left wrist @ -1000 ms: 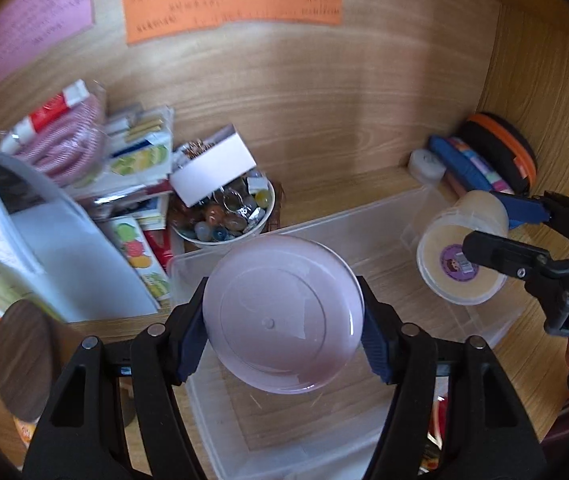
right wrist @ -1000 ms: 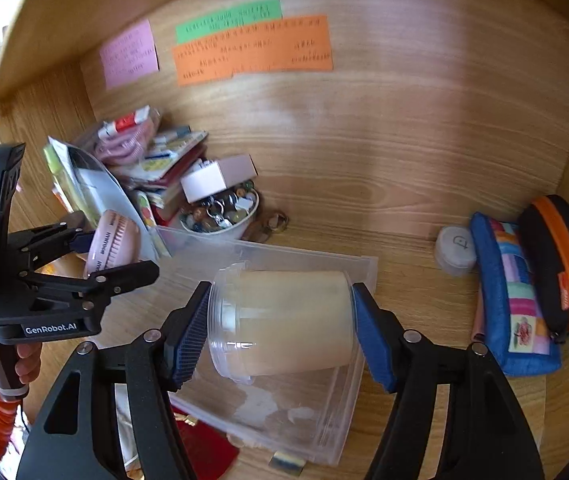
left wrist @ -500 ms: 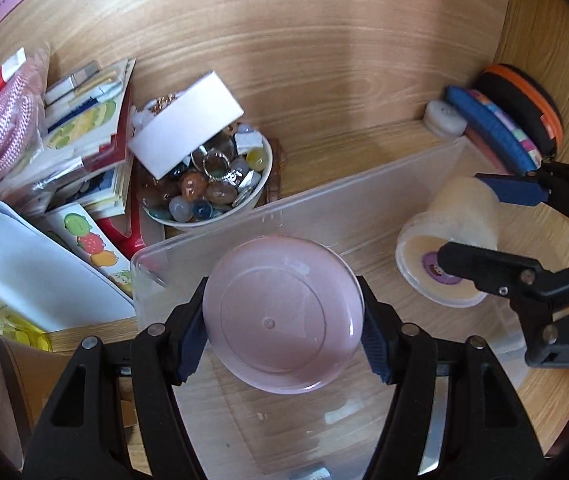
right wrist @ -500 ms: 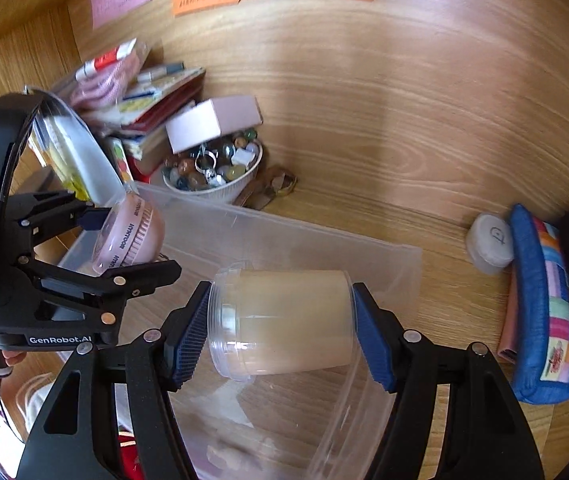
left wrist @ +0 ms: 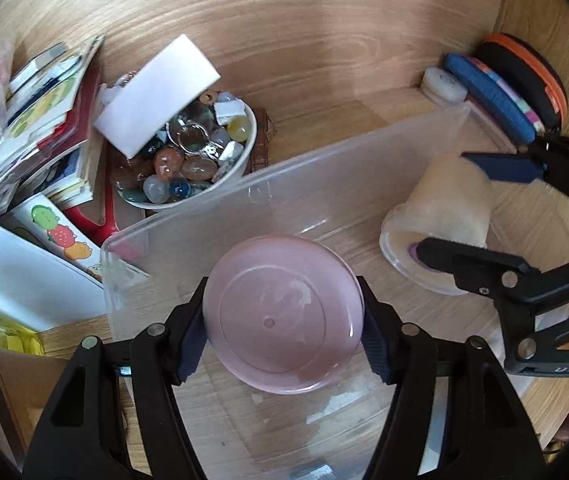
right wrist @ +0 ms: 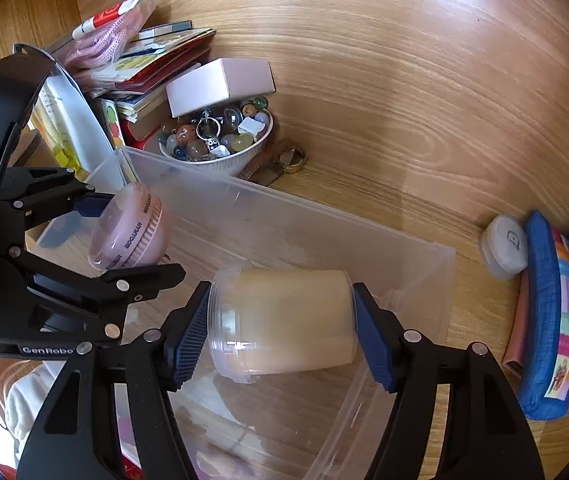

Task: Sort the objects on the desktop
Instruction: 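Lower the pink jar into the box and open the left gripper while the right releases the beige jar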

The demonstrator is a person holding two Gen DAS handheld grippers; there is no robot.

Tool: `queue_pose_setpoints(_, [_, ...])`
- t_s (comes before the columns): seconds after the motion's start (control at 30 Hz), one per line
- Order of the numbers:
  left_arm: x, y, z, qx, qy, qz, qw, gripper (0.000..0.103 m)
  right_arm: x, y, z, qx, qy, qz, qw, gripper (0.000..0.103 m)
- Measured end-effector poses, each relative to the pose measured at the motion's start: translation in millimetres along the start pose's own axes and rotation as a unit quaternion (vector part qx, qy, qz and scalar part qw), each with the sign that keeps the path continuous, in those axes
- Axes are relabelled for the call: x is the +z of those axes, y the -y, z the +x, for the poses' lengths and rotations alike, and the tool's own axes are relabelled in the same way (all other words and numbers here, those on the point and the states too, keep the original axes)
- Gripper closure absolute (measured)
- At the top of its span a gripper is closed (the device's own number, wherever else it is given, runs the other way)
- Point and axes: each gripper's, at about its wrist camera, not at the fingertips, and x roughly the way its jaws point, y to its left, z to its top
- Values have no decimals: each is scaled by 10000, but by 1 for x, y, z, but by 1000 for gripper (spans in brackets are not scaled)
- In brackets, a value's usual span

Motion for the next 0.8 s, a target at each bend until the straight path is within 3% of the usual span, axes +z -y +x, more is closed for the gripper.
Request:
queue_pose_setpoints(0.4, [1,6,6,125,-366,355,9986,34,3,-1,2,65,-136,-61,9999,39])
queue_pose_setpoints(0.8, [1,3,-1,288,-354,223,9987,27,2,0,-13,-66,30,-120,9999,38])
